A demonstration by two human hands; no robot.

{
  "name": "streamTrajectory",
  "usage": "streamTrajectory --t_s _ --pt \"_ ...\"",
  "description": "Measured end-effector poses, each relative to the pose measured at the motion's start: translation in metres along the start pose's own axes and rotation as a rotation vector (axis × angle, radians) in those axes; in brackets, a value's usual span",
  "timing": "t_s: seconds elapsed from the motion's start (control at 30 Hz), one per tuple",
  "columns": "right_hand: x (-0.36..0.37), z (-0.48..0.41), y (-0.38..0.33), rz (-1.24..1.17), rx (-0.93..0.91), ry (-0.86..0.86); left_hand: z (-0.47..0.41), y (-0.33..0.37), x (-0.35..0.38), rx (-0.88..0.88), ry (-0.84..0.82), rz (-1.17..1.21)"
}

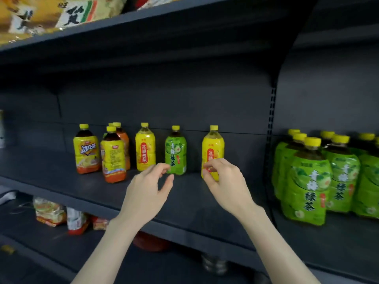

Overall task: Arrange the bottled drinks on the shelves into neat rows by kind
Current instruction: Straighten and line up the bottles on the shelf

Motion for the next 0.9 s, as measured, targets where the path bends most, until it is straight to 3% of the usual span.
streamTrajectory --t_s 0.33,0.6,0.7,0.9 --pt "0.121 -0.098 0.075 0.072 0.202 -0.037 -0.115 -0.125 0.090 -0.222 -0.119 0.315" --pt "0.133 -0.121 0.117 0.122 0.322 0.194 -0.199 -0.165 0.173 -0.337 -0.260 0.437" --pt "0.134 -0.124 0.126 0.157 0.365 0.290 -0.214 -0.167 0.194 -0.303 -0.323 0.482" --pt "0.139 -0.120 0.145 0.325 0.487 0.408 -0.223 -0.173 0.208 -0.227 -0.293 0.472"
Point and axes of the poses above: each hand's wrist, its own z-axis away from the middle knuckle, its own x-axis out of the palm, y = z × x, the point moved 7 cm from there along -z, towards the middle knuckle, and after that the axes turned 7 degrees about -x, right-handed, at the moved point
